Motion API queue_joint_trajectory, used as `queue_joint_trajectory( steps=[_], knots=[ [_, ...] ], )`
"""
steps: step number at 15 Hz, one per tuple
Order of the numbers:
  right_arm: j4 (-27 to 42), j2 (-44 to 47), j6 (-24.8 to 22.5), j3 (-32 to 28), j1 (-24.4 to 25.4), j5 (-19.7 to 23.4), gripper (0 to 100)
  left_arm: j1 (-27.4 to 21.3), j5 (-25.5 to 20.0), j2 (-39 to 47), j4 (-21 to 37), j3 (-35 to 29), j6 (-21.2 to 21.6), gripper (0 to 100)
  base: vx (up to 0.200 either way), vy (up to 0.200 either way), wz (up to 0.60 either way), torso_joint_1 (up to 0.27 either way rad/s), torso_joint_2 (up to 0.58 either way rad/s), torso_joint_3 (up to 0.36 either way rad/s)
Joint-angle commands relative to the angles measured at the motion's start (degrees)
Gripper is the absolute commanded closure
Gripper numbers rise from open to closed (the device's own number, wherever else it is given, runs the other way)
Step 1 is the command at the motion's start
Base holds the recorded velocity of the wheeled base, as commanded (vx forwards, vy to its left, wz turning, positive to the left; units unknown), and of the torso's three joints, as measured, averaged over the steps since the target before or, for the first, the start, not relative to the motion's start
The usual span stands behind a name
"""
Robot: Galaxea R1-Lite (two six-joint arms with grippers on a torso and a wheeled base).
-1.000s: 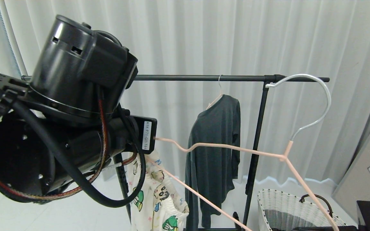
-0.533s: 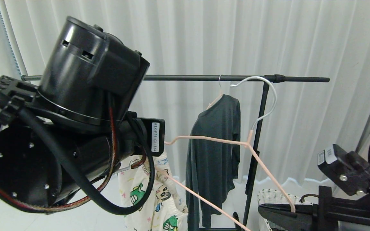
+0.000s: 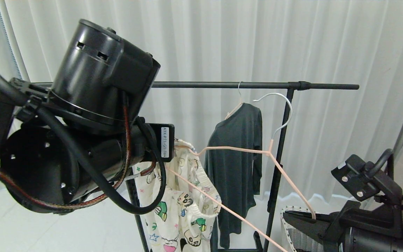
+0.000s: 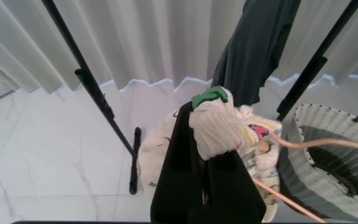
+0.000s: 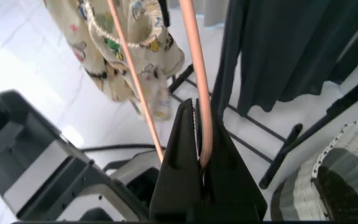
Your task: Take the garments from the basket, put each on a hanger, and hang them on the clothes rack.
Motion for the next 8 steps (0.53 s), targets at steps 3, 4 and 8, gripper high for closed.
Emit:
queue_joint_trajectory(
  steps=[3, 4, 8],
  knots=[
    [-0.2, 0.5, 0.0, -2.6, 1.3, -0.3, 100, -1.5, 0.0, 0.8, -0.1, -0.8, -0.2, 100, 0.000, 0.000, 0.00, 0.000, 0.00, 0.000],
    [-0.2, 1.4, 0.0, -3.3, 1.8, -0.4, 100, -2.5, 0.0, 1.0, -0.1, -1.8, -1.5, 100, 0.000, 0.000, 0.00, 0.000, 0.00, 0.000],
    [-3.8, 5.7, 0.1, -4.3, 4.6, -0.5, 100, -7.1, 0.0, 1.9, -0.1, -4.5, -3.9, 100, 0.000, 0.000, 0.00, 0.000, 0.00, 0.000]
  ],
)
